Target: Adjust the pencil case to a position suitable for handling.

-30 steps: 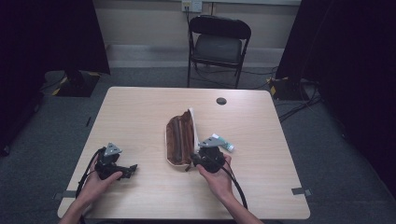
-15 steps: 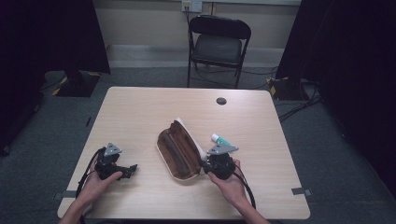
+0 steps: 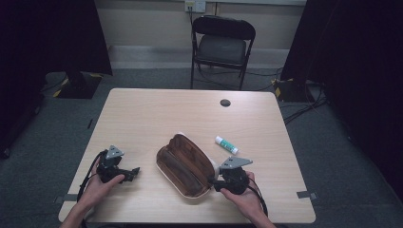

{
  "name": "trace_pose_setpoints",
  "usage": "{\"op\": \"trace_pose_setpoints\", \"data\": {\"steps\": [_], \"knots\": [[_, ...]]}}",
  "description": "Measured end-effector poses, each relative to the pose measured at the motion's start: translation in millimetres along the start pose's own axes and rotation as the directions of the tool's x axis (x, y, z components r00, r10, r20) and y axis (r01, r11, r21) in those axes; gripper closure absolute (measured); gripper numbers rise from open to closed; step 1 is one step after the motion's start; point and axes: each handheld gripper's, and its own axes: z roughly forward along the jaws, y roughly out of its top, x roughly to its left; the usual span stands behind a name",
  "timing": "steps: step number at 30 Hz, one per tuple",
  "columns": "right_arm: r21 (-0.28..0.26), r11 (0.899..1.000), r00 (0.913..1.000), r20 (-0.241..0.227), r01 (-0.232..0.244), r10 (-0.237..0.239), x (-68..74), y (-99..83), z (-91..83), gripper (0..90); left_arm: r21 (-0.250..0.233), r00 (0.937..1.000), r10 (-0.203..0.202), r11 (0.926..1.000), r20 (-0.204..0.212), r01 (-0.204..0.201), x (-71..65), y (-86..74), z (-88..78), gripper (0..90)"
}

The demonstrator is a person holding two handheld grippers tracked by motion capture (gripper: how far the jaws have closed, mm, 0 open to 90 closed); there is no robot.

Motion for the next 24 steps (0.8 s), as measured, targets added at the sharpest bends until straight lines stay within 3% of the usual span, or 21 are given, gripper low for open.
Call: {"op": "trace_pose_setpoints", "data": {"steps": [6, 10, 13, 18, 24], "knots": [[-0.002, 0.999, 0.999, 0.022, -0.038, 0.038, -3.9, -5.6, -5.7, 49.2, 0.002, 1.0, 0.003, 1.0, 0.0, -0.003, 0.2, 0.0, -0.1, 0.0], [-0.006, 1.0, 0.9989, 0.046, -0.003, 0.003, -0.6, -2.7, -8.3, 58.3, -0.001, 1.0, 0.002, 1.0, 0.0, -0.002, 0.2, 0.0, 0.1, 0.0], [-0.016, 1.0, 0.9979, 0.064, -0.008, 0.009, -1.7, -1.3, -9.7, 63.5, -0.001, 1.0, 0.004, 1.0, 0.001, -0.004, 0.3, 0.1, 0.1, 0.0], [-0.028, 0.999, 0.9944, 0.1, -0.032, 0.035, -17.3, 2.5, -10.7, 71.4, -0.001, 1.0, 0.002, 1.0, 0.0, -0.002, 0.1, 0.0, 0.1, 0.0], [-0.056, 0.997, 0.9881, 0.138, -0.062, 0.069, -40.1, 12.7, 0.5, 73.6, 0.0, 1.0, 0.004, 1.0, 0.001, -0.004, 0.3, 0.1, 0.1, 0.0]]}}
